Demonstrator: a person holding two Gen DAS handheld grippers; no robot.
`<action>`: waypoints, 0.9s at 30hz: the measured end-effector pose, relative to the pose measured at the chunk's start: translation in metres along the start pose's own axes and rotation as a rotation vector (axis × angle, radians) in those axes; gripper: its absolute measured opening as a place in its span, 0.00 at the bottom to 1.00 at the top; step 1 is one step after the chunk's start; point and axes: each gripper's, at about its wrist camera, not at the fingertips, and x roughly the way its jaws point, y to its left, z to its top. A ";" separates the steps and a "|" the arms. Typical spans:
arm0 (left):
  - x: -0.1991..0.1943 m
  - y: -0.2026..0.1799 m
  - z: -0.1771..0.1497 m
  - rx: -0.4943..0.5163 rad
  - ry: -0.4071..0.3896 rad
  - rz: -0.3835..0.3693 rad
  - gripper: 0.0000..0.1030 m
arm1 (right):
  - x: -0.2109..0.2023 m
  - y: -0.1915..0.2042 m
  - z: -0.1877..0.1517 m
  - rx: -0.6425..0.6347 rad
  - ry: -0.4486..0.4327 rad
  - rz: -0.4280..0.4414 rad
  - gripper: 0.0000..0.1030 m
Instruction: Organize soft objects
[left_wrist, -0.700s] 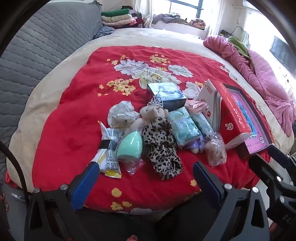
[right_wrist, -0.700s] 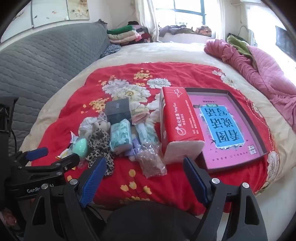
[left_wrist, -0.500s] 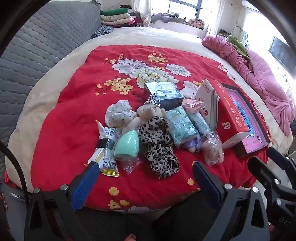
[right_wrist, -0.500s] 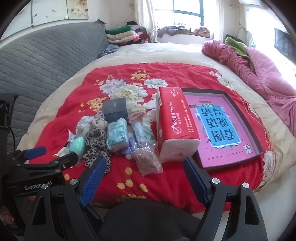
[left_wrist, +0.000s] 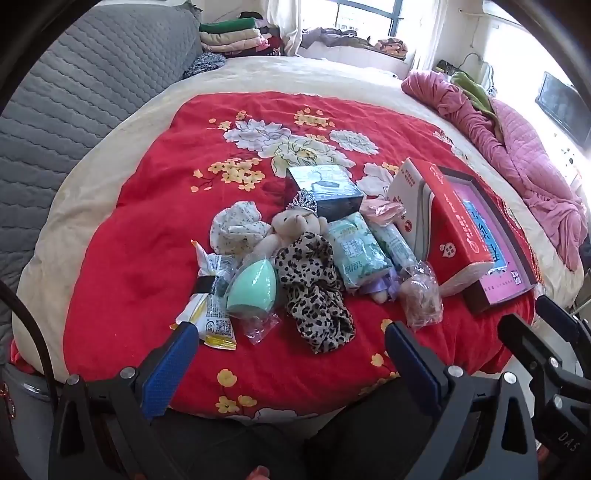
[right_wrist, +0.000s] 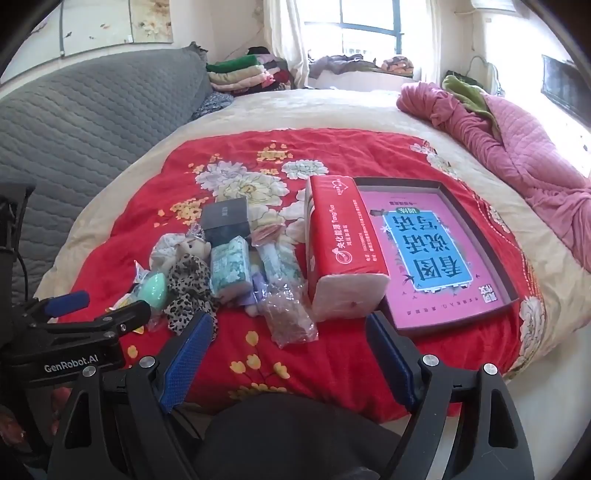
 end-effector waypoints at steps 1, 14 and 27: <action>0.000 0.000 0.000 0.000 -0.001 0.000 0.99 | 0.000 0.000 0.000 0.001 -0.001 0.001 0.83; -0.002 -0.001 0.000 0.003 -0.003 0.011 0.99 | -0.002 0.001 -0.001 -0.004 -0.007 -0.011 0.83; -0.004 -0.003 -0.001 0.014 -0.009 0.008 0.99 | 0.000 -0.001 -0.001 0.000 -0.008 -0.009 0.83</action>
